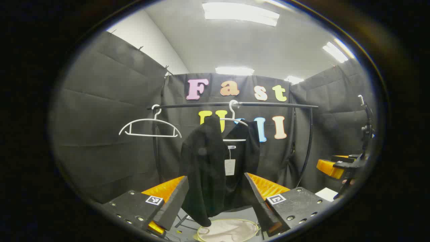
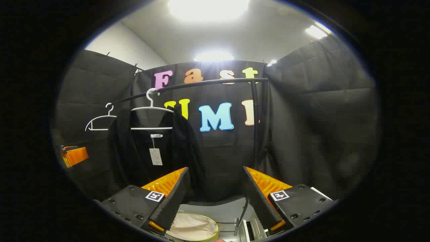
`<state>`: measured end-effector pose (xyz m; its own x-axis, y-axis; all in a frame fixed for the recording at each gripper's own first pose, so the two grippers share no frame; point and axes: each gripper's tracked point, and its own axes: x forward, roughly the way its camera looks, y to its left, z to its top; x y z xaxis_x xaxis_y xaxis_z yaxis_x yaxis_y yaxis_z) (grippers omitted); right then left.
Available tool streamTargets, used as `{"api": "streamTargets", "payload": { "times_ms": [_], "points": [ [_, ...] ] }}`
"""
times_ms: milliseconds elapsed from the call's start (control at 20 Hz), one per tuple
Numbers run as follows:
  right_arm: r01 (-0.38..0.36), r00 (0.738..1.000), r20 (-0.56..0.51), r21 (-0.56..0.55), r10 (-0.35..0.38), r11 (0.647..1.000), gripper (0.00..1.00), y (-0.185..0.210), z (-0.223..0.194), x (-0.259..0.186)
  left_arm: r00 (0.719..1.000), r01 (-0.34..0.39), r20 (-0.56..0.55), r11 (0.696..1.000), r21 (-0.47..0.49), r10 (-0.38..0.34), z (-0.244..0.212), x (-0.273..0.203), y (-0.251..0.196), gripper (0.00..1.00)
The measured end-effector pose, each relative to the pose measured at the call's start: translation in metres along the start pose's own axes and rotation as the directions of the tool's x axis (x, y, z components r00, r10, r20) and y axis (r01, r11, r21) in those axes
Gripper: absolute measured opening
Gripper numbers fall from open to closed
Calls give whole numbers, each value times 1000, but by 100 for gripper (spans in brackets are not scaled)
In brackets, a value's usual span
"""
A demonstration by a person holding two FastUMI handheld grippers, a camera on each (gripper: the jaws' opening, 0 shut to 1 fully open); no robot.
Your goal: Grasp the clothes on the hanger with both hands and then place them into the laundry hamper below.
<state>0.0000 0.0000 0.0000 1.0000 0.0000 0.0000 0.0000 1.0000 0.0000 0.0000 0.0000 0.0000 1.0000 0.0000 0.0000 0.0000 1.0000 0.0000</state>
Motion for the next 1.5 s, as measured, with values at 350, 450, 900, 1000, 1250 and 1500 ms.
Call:
{"api": "streamTargets", "payload": {
  "times_ms": [350,450,900,1000,1250,1500],
  "points": [
    [-17,1000,-3,-3,17,1000,98,5,0,-1,1000,-5,5,1000,5,5,0,-2,1,95],
    [-18,1000,-5,0,18,1000,98,6,-1,0,1000,-3,2,1000,8,3,-1,-2,0,95],
    [-27,1000,-11,-1,27,1000,94,10,2,6,1000,-6,-12,1000,1,7,-2,1,-2,95],
    [-35,999,-2,5,35,999,98,13,7,12,1000,3,-17,1000,5,-2,-1,11,-7,95],
    [-103,995,-2,31,103,994,98,26,11,44,1000,15,-24,999,38,-14,7,48,-27,95],
    [-170,985,-6,54,171,984,98,28,17,92,999,6,-35,998,63,-4,8,96,-54,95]
  ]
}}
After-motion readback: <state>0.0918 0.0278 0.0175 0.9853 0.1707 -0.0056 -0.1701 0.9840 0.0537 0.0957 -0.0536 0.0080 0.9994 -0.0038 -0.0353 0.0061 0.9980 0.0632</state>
